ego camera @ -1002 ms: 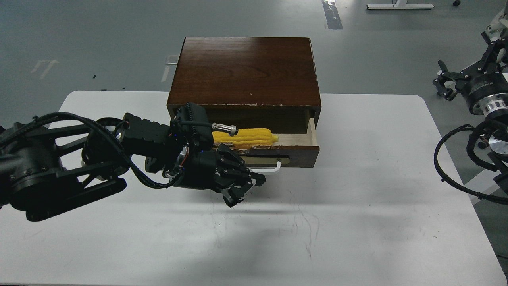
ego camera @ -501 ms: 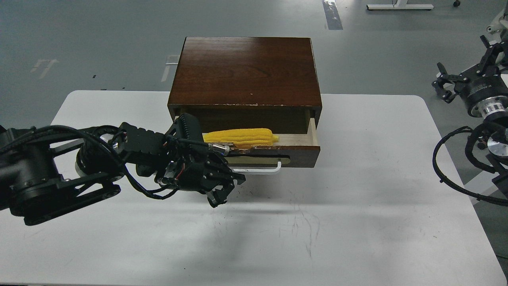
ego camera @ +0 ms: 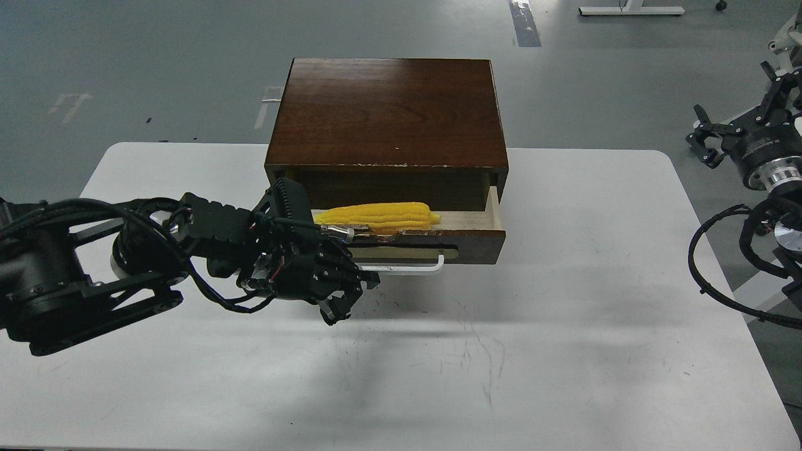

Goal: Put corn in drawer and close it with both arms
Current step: 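Push the drawer into the box with the left gripper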

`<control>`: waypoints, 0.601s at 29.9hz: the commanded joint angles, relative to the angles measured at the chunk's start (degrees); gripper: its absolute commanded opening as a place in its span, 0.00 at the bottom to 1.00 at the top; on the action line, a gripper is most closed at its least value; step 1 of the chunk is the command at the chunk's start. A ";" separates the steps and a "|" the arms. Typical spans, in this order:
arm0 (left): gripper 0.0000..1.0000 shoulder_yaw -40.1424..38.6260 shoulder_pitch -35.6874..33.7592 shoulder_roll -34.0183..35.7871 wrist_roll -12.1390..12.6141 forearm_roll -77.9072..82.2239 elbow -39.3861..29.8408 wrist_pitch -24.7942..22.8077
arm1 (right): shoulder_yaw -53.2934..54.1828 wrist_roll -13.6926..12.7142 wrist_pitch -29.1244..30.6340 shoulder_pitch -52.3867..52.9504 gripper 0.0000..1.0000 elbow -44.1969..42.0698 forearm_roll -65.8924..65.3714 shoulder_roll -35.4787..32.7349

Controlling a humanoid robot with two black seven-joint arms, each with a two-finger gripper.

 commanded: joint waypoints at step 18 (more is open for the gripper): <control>0.00 -0.98 -0.03 -2.78 0.03 -0.26 7.27 0.00 | -0.09 -0.12 0.00 -0.13 1.00 -0.15 -0.05 -0.86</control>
